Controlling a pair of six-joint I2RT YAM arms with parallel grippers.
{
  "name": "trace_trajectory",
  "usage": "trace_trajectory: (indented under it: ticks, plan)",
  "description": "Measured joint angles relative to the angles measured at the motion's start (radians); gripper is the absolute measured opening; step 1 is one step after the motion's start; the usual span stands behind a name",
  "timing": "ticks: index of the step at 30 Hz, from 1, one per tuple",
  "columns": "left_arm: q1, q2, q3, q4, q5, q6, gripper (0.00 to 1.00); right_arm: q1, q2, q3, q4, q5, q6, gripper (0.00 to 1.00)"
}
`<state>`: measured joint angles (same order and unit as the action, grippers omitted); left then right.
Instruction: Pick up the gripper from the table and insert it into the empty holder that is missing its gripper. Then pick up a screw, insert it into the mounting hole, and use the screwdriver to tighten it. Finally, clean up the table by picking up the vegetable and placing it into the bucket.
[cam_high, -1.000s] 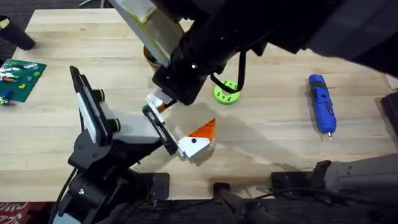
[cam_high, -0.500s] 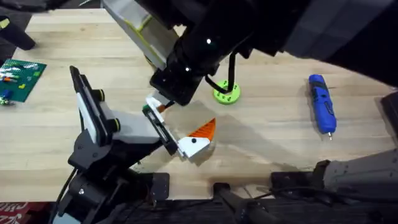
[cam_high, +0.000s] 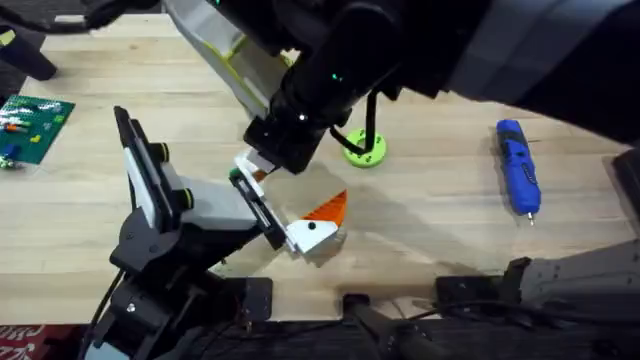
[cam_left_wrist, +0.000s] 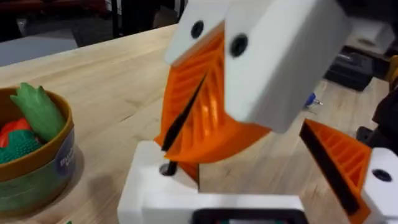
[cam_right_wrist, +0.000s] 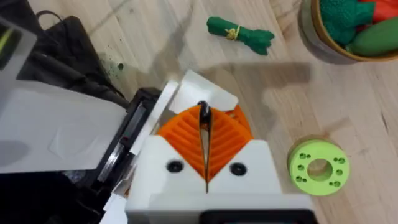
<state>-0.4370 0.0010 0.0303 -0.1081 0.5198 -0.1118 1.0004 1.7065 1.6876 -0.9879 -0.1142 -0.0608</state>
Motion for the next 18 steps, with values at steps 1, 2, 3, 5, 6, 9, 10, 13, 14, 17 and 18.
trace_trajectory:
  ticks: [1,2,3,5,6,9,10,13,14,17,18]
  plan:
    - [0.0,0.0,0.0,0.0,0.0,-0.001,0.985,0.0,0.0,-0.002,0.001,0.0,0.0,0.011]
    - [0.0,0.0,0.0,0.0,0.001,-0.001,0.985,0.0,0.0,-0.003,0.003,-0.003,0.0,0.011]
    - [0.0,0.0,0.0,0.001,0.001,-0.001,0.985,0.0,0.0,-0.005,0.007,-0.004,0.0,0.011]
    - [0.0,0.0,0.0,0.001,0.001,-0.001,0.985,0.0,0.0,-0.01,0.015,-0.006,0.0,0.011]
    - [0.0,0.0,0.0,0.001,0.0,-0.001,0.985,0.0,0.0,-0.012,0.019,-0.007,0.001,0.011]
    - [0.0,0.0,0.0,0.001,0.0,-0.001,0.985,0.0,0.0,-0.015,0.026,-0.007,0.004,0.011]
    - [0.0,0.0,0.0,0.001,0.0,-0.001,0.985,0.0,0.0,-0.015,0.026,-0.007,0.005,0.011]
    - [0.0,0.0,0.0,0.001,0.0,-0.001,0.985,0.0,0.0,-0.015,0.026,-0.007,0.005,0.011]
    - [0.0,0.0,0.0,0.001,0.0,-0.001,0.985,0.0,0.0,-0.015,0.027,-0.007,0.005,0.011]
    - [0.0,0.0,0.0,0.001,0.0,-0.001,0.985,0.0,0.001,-0.015,0.027,-0.007,0.005,0.011]
    - [0.0,0.0,0.0,0.001,0.0,-0.001,0.985,0.0,0.002,-0.015,0.028,-0.007,0.005,0.011]
